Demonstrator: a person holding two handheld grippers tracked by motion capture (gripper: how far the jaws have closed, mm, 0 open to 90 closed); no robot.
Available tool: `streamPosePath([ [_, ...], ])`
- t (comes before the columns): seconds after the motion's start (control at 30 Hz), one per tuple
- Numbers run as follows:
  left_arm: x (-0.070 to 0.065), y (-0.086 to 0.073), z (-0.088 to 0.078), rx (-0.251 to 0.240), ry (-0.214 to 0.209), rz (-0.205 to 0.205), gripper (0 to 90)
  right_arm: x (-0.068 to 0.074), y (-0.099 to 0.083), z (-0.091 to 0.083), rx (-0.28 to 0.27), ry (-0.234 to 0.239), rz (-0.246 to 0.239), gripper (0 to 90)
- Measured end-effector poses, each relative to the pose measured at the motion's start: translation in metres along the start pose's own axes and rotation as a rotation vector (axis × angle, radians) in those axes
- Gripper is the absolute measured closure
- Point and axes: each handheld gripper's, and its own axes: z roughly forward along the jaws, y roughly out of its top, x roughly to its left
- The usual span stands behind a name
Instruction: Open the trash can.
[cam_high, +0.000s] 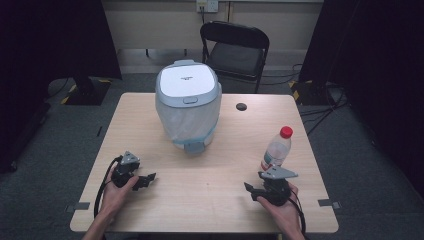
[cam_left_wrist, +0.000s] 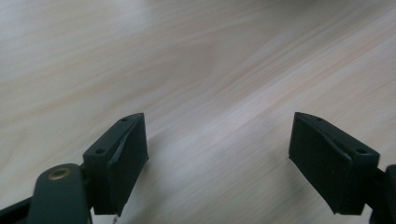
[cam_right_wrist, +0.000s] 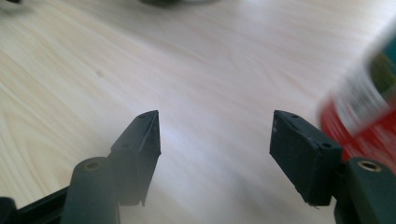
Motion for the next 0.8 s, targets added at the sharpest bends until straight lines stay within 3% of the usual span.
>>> streamPosePath([
  [0.07,-0.003,0.01,0.0,0.002,0.005,0.033,19.1,0.005,0.014,0.01,-0.014,0.019,-0.007,32.4],
  [0.13,-0.003,0.021,0.001,-0.017,-0.004,0.029,19.4,0.012,0.031,0.02,-0.038,0.031,-0.024,32.8],
  [0.23,0.002,0.037,0.005,-0.052,-0.002,-0.02,21.8,0.022,0.059,0.034,-0.075,0.046,-0.028,35.1],
  [0.3,0.007,0.05,0.009,-0.045,0.043,-0.023,23.7,0.024,0.077,0.046,-0.085,0.037,-0.049,35.6],
  [0.33,0.011,0.058,0.012,-0.071,0.025,-0.049,23.9,0.023,0.085,0.053,-0.086,0.039,-0.049,35.6],
  [0.43,0.02,0.073,0.02,-0.068,0.049,-0.04,23.8,0.013,0.106,0.075,-0.063,0.044,-0.03,36.0],
  [0.53,0.039,0.087,0.027,-0.099,0.044,-0.121,23.9,-0.004,0.122,0.095,-0.061,0.007,-0.016,36.1],
  [0.67,0.06,0.107,0.035,-0.113,0.071,-0.168,24.7,-0.024,0.143,0.112,-0.058,-0.069,-0.009,37.6],
  [0.73,0.067,0.118,0.04,-0.117,0.098,-0.16,24.8,-0.036,0.151,0.122,-0.058,-0.114,-0.011,36.8],
  [0.8,0.071,0.125,0.045,-0.132,0.116,-0.159,24.8,-0.049,0.159,0.135,-0.061,-0.127,0.006,37.1],
])
